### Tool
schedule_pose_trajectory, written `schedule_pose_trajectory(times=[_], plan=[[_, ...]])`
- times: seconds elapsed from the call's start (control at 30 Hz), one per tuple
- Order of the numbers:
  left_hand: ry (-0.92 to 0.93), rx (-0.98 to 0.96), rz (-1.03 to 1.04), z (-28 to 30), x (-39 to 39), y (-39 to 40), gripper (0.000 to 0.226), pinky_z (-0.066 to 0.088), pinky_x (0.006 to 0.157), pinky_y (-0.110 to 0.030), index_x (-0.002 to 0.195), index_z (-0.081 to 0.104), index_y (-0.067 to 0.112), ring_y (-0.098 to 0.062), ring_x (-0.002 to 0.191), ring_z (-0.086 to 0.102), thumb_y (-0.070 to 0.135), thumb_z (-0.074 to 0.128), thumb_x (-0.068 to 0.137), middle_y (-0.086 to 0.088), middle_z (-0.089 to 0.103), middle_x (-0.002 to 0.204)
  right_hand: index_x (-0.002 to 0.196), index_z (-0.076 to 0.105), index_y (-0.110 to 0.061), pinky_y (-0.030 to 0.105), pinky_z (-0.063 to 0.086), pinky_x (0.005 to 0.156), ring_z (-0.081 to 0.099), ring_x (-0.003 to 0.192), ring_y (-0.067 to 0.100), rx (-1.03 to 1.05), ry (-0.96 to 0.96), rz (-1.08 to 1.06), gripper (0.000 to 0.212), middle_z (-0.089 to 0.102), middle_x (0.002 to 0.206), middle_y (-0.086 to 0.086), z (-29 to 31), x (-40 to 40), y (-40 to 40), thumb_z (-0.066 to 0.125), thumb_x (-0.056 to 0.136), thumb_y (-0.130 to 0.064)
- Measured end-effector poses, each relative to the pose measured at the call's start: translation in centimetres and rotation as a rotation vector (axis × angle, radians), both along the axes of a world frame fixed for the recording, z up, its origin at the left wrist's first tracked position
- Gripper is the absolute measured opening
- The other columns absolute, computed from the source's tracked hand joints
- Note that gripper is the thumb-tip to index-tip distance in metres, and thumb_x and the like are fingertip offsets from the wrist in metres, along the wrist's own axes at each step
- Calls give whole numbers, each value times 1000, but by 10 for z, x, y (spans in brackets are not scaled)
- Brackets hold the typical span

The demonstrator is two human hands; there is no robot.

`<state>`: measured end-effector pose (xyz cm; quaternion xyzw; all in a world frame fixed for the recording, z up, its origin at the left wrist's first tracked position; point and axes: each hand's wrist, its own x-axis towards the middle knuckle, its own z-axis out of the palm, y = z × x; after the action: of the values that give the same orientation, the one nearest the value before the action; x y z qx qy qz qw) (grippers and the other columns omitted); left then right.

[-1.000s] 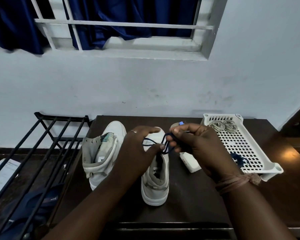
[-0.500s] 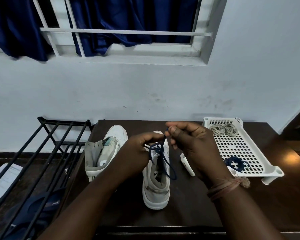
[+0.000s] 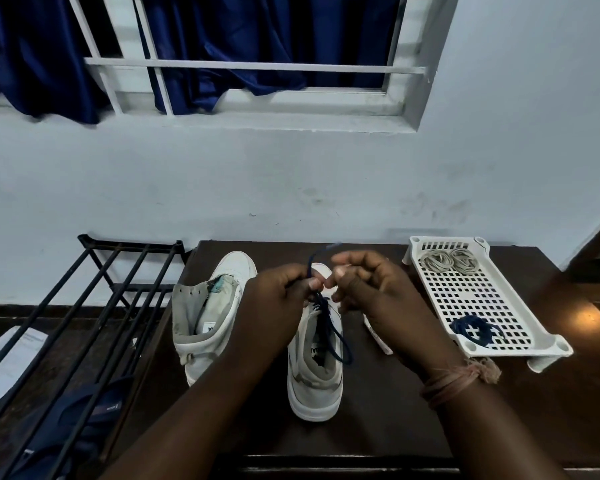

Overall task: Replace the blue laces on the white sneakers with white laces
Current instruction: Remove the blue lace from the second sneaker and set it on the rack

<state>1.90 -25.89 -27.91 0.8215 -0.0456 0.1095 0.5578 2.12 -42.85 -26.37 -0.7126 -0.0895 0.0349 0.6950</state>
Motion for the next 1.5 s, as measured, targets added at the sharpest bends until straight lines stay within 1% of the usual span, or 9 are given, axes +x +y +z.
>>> schedule_pose_trajectory(times=[0.13, 0.33, 0.43, 0.5, 0.7, 0.97, 1.13, 1.23, 1.5], plan=[[217, -448, 12, 6, 2, -5, 16, 61, 71, -26, 94, 70, -2, -21, 81, 74, 0, 55, 100, -20, 75, 87, 118, 53, -31, 31, 54, 79, 65, 86, 12, -769, 9, 92, 31, 66, 100, -5, -28, -2, -15, 53, 93, -13], [244, -852, -99, 18, 4, -3, 16, 63, 80, -35, 99, 63, 1, -25, 84, 75, 7, 50, 104, -13, 71, 84, 122, 55, -34, 23, 55, 76, 66, 84, 3, -735, 149, 195, 42, 66, 96, -12, -25, -13, 1, 72, 85, -40], [237, -1081, -120, 25, 7, 6, 19, 49, 53, -19, 97, 60, 5, -8, 54, 51, 6, 43, 105, -3, 54, 73, 127, 54, -25, 23, 56, 74, 66, 82, 7, -830, 70, 72, 38, 65, 100, -8, -28, -14, 9, 63, 91, -27], [276, -893, -33, 24, 10, 14, 22, 30, 41, -16, 95, 63, 8, -4, 45, 37, 8, 43, 105, 0, 49, 71, 124, 57, -26, 37, 59, 77, 69, 82, 13, -826, 78, 48, 32, 69, 102, -3, -30, -15, 13, 58, 92, -24], [387, 703, -108, 6, 3, 24, 49, 33, 54, -26, 60, 57, 21, -5, 58, 50, 64, 72, 78, 9, 52, 58, 117, 58, -20, 40, 58, 80, 68, 87, 19, -923, 100, 49, 24, 70, 97, 2, -32, -12, 19, 58, 93, -25], [320, -663, -83, 25, 12, 31, 33, 21, 57, -32, 66, 57, 19, -11, 54, 33, 28, 64, 97, -3, 43, 70, 112, 58, -20, 39, 59, 79, 68, 89, 20, -897, 154, 63, 19, 68, 99, 3, -32, -9, 16, 59, 93, -21], [355, -18, 162, 0, 12, 26, 23, 47, 74, -32, 100, 65, 18, -19, 81, 64, 38, 71, 90, -5, 65, 95, 112, 62, -25, 42, 60, 79, 69, 85, 18, -835, 124, -15, 21, 70, 97, -2, -33, -13, 18, 60, 91, -30], [205, 410, 278, -16, 6, 11, 65, 41, 97, -34, 132, 55, 17, -25, 117, 54, 41, 81, 76, -6, 58, 122, 105, 65, -26, 39, 60, 76, 69, 80, 14, -812, 118, -48, 18, 71, 92, -5, -32, -13, 18, 57, 89, -28], [465, 199, 53, -25, -1, 5, 42, 61, 77, -48, 86, 63, 29, -14, 73, 70, 54, 74, 54, 7, 70, 72, 98, 67, -22, 37, 58, 74, 67, 79, 15, -880, 81, -115, 13, 69, 86, -5, -40, -9, 22, 58, 90, -28]])
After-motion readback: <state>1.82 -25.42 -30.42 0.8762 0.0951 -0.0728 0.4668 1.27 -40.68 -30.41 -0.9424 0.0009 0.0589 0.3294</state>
